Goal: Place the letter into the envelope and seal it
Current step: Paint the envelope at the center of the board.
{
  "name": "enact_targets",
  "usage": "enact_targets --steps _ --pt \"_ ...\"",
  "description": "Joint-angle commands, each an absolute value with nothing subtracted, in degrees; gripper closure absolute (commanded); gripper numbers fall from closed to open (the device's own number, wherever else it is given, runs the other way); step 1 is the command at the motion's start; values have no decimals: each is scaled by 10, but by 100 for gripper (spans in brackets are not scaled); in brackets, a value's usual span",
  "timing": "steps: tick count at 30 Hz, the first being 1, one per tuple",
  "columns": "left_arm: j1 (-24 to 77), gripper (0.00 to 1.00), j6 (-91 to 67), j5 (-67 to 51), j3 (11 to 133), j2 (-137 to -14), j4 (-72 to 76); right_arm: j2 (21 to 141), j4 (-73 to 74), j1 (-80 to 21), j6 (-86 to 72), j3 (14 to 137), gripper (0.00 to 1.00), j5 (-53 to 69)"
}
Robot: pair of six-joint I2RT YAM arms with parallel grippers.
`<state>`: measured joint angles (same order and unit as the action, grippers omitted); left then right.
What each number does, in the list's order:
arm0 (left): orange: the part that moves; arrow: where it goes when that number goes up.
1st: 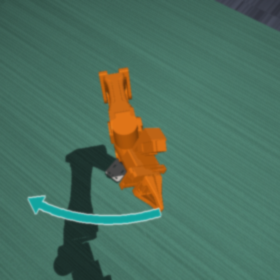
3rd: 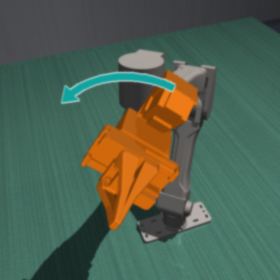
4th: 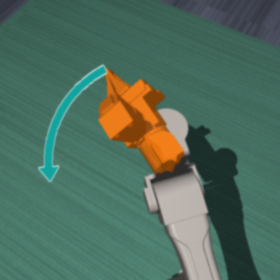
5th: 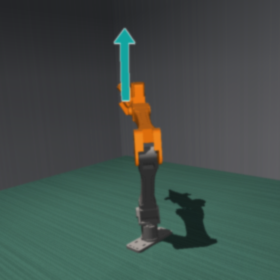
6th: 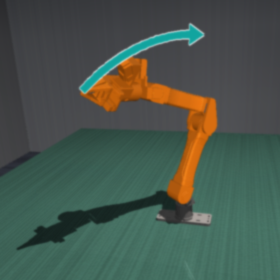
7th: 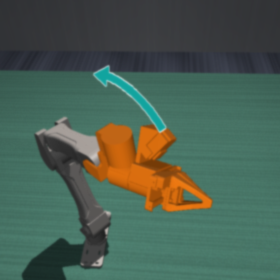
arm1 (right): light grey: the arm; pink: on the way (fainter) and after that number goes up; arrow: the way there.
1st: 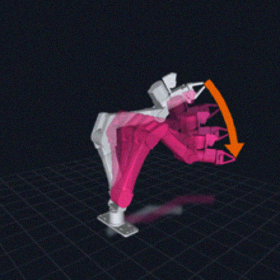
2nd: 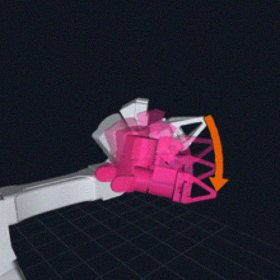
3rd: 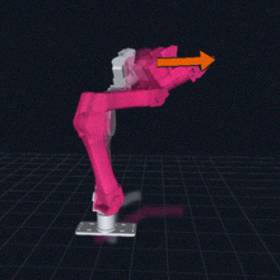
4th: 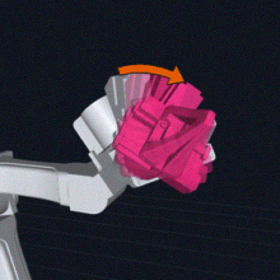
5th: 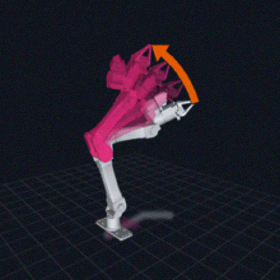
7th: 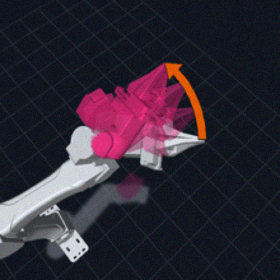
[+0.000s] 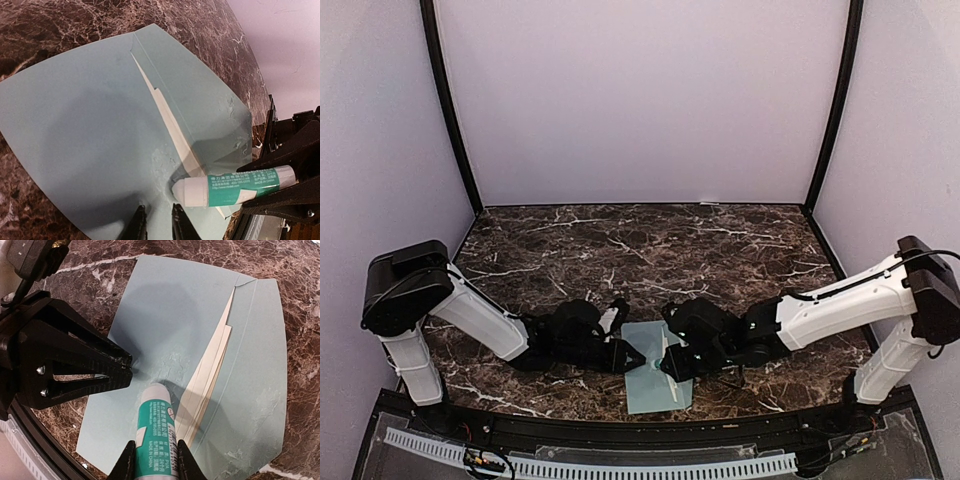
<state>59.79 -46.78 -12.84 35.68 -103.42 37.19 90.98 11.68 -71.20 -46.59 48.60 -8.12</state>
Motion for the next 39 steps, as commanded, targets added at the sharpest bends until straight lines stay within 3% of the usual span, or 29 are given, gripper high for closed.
enact_targets --steps 1,17,30,32,39 --pt "599 83 -458 -134 357 -1048 322 933 136 -711 -476 492 100 -108" --pt "599 84 -458 -134 357 -1046 320 961 125 -697 -442 518 100 -77" --pt "599 84 -464 -104 347 -1021 329 892 193 -707 -448 519 100 -49" --pt "599 81 -465 -86 337 -995 331 855 178 -707 -452 509 100 -40" --pt "599 53 -463 0 290 -840 314 744 128 -670 -447 468 98 25"
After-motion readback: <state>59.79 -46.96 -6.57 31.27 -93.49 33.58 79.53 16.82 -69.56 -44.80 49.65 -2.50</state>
